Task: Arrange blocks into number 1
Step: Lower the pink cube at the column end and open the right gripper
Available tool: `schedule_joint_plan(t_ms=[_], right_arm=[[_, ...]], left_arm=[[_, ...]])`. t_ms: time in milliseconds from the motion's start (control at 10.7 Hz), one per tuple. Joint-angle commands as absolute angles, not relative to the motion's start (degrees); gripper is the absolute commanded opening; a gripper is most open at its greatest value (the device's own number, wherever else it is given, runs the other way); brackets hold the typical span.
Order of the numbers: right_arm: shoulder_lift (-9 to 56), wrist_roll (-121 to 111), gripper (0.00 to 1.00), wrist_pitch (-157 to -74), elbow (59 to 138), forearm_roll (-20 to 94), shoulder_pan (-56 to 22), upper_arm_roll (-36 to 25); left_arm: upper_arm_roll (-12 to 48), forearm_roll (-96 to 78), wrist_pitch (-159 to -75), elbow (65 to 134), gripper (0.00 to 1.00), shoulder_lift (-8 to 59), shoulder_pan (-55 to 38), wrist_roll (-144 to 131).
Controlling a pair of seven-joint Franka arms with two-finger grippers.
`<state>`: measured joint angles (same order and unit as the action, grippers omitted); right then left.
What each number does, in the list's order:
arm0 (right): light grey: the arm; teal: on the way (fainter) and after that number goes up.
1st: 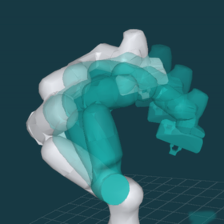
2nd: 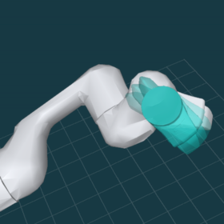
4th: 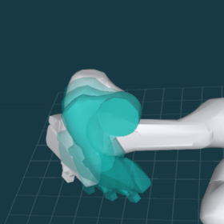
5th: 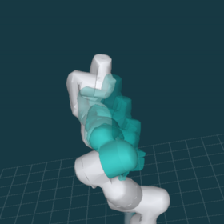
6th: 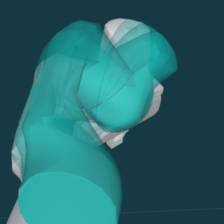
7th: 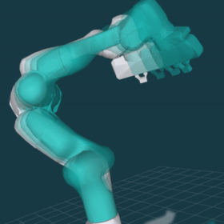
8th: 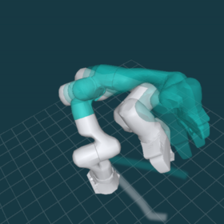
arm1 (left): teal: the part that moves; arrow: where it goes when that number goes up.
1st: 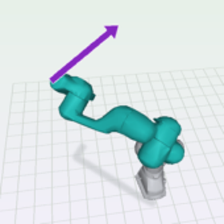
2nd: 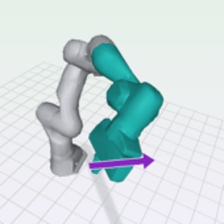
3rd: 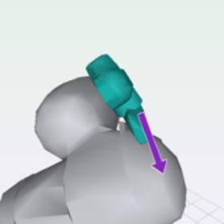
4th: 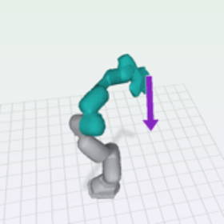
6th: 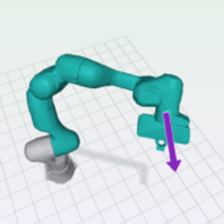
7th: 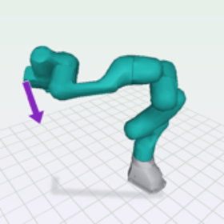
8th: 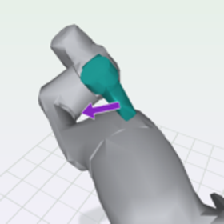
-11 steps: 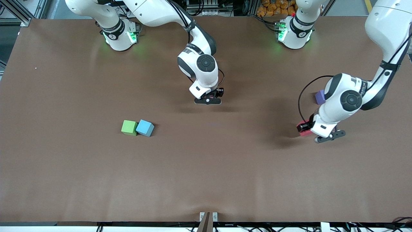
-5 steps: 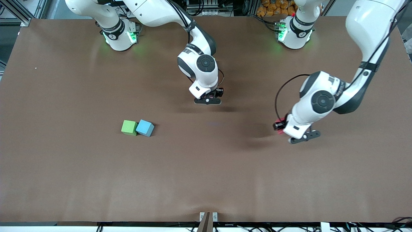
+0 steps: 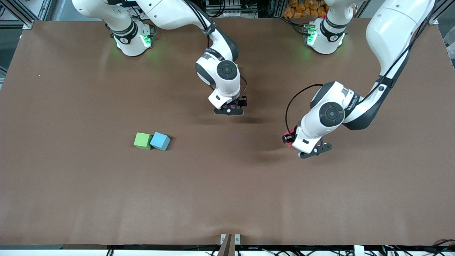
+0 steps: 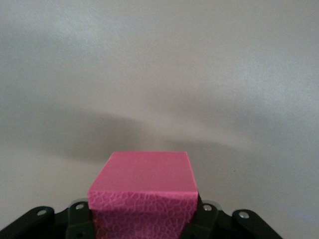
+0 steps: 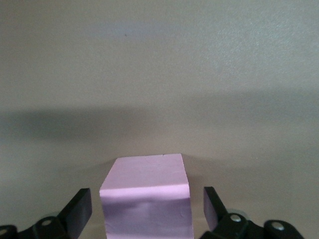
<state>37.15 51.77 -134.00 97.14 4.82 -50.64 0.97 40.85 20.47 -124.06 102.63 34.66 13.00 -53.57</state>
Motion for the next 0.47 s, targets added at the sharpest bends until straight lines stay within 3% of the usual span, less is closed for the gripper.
schedule_joint_plan(t_ms=[0,187,373], right_arm=[[30.8,52.0,1.0,-133.3,100.5,4.7,-48.6,1.1],[22.8,51.9,1.0,-133.6,106.6,4.7,-44.8,1.2],[15.9,50.0,1.0,-133.6,111.6,2.7,-38.6,1.2]], left_arm=[[40.2,20.2,-122.7,100.5,0.0,35.7,11.1,-54.8],[39.9,20.4,-122.7,97.7,0.0,38.4,7.8,-57.9],[35.9,20.6,-122.8,96.0,0.0,39.6,1.0,-60.6]])
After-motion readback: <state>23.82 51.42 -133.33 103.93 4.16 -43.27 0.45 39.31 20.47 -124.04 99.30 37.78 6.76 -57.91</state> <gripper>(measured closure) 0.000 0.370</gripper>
